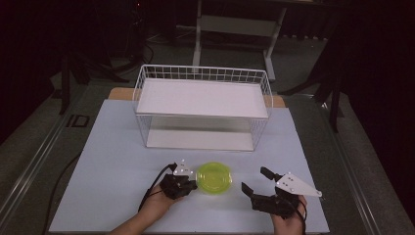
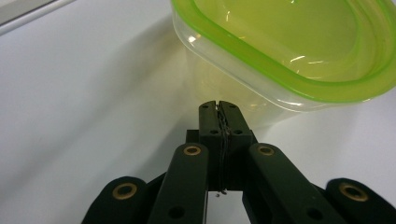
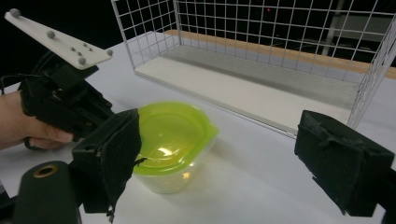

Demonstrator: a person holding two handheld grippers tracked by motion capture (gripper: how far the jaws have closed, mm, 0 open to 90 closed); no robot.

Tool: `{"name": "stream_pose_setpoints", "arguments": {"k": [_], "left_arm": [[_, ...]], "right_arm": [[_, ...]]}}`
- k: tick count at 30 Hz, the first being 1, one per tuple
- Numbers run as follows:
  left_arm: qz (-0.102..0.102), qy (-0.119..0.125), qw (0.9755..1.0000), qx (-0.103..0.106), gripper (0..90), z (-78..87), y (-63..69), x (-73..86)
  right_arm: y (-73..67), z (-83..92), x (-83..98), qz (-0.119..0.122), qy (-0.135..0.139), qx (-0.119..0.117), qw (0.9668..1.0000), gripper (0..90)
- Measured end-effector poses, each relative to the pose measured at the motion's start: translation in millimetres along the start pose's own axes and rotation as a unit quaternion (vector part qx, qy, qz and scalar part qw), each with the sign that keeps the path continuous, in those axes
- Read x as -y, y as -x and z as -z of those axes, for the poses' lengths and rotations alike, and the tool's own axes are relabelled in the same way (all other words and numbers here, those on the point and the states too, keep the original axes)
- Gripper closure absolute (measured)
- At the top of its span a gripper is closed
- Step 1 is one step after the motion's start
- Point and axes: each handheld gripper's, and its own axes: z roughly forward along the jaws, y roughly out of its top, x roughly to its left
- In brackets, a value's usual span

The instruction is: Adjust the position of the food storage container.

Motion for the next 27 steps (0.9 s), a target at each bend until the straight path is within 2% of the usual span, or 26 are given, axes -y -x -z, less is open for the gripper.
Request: {"name": "stream_pose_setpoints", "arguments": {"k": [6, 9, 12, 17, 18, 20, 22, 24, 27], "left_arm": [[0.0, 0.001, 1.0, 0.0, 89.5, -3.6, 0.5, -2.0], [0.006, 0.014, 0.9998, -0.01, 89.4, 4.3, -4.6, 0.5], [0.013, 0.023, 0.9997, -0.004, 87.9, 11.8, -8.6, 2.8], [-0.014, 0.059, 0.9981, 0.014, 83.9, 36.3, -6.3, 8.9], [-0.016, 0.065, 0.9977, 0.014, 83.0, 40.7, -5.2, 9.7], [-0.019, 0.079, 0.9964, 0.026, 81.6, 49.9, -4.0, 11.2], [-0.022, 0.089, 0.9955, 0.027, 75.0, 58.0, -2.6, 12.4], [-0.015, 0.101, 0.9943, 0.032, 67.4, 65.7, -2.3, 13.6], [-0.009, 0.114, 0.9928, 0.037, 51.7, 76.1, -2.6, 14.4]], "right_arm": [[1.0, 0.0, 1.0, -0.002, -0.003, -0.002, 1.0, 14.5], [0.8, 0.1, 0.7, -0.002, -0.003, -0.002, 1.0, 14.5], [0.7, -0.3, 0.8, -0.001, -0.004, -0.003, 1.0, 14.5], [-1.6, -2.1, 0.1, 0.005, -0.008, -0.004, 0.9999, 14.5], [-1.9, -2.4, -0.1, 0.007, -0.009, -0.004, 0.9999, 14.6], [-3.3, -3.3, -0.4, 0.013, -0.013, -0.004, 0.9998, 14.5], [-4.8, -4.1, -0.5, 0.018, -0.016, -0.004, 0.9997, 14.5], [-5.8, -4.8, -0.6, 0.022, -0.016, -0.005, 0.9996, 14.5], [-6.3, -5.6, -0.8, 0.021, -0.016, -0.005, 0.9996, 14.5]]}}
